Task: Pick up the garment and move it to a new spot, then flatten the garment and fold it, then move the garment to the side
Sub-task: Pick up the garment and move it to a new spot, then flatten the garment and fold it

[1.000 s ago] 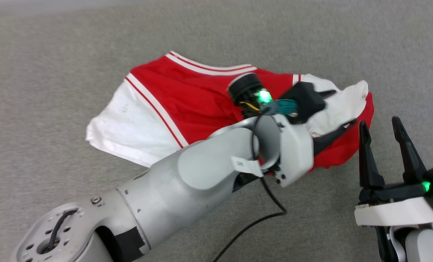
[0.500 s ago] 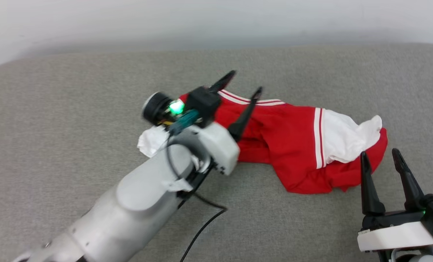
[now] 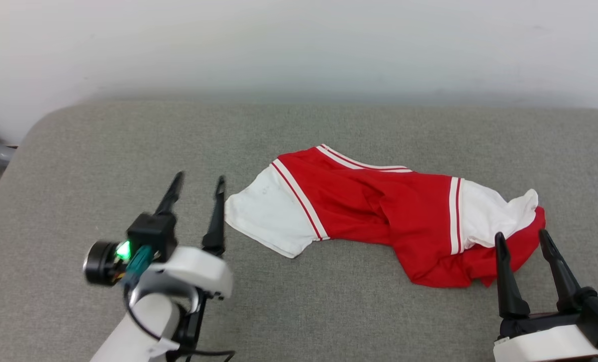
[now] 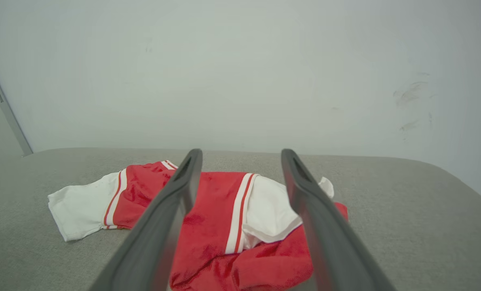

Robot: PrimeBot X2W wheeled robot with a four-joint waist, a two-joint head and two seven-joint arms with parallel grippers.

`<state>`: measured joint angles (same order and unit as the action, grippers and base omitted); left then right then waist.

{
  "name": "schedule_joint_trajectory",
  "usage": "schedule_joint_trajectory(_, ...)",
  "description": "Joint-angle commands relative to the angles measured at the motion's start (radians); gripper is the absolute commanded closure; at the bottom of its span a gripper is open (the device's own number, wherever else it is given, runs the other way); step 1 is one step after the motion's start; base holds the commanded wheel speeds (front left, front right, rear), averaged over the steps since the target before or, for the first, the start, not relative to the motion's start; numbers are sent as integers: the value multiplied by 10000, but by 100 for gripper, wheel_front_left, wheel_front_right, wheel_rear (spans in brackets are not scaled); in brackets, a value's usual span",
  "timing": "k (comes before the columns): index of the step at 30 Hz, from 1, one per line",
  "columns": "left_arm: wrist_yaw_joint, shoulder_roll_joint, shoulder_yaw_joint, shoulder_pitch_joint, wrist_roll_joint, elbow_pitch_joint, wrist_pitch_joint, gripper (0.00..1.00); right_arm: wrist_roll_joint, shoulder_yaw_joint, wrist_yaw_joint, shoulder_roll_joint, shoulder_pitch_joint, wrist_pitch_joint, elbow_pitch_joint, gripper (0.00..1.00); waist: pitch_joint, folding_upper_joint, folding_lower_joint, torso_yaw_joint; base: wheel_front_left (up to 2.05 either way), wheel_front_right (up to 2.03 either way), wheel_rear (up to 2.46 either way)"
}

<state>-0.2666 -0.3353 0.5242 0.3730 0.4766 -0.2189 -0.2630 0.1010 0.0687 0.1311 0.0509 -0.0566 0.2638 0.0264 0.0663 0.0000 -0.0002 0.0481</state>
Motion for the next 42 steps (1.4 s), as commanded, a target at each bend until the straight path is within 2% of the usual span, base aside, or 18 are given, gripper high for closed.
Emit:
schedule_joint_trajectory(1, -85, 89, -429, -510, -211, 207, -25, 0, -20, 22, -7, -12, -180, 14, -53, 0, -179, 0, 2, 93, 0, 0, 0)
schedule_joint_trajectory(6, 46, 338, -1450, -1801, -827, 536, -26, 0, -33, 70, -7, -12, -429, 14, -117, 0, -507, 0, 2, 173, 0, 0, 0)
schedule_joint_trajectory(12, 489, 767, -2310, -2851, -1530, 712, -26, 0, -14, 67, -7, -12, -618, 14, -190, 0, -710, 0, 2, 191, 0, 0, 0)
schedule_joint_trajectory(19, 1204, 1336, -3173, -3618, -2247, 932, -26, 0, -78, 13, -7, -12, -874, 13, -330, 0, -850, 0, 2, 179, 0, 0, 0)
schedule_joint_trajectory(31, 2225, 2208, -3901, -4276, -3226, 825, -26, 0, -84, 116, -7, -12, -1100, 13, -668, 0, -899, 0, 2, 265, 0, 0, 0)
schedule_joint_trajectory(42, 2533, 2549, -4355, -4385, -3607, 724, -27, 0, -46, 104, -7, -12, -1038, 13, -803, 0, -876, 0, 2, 229, 0, 0, 0)
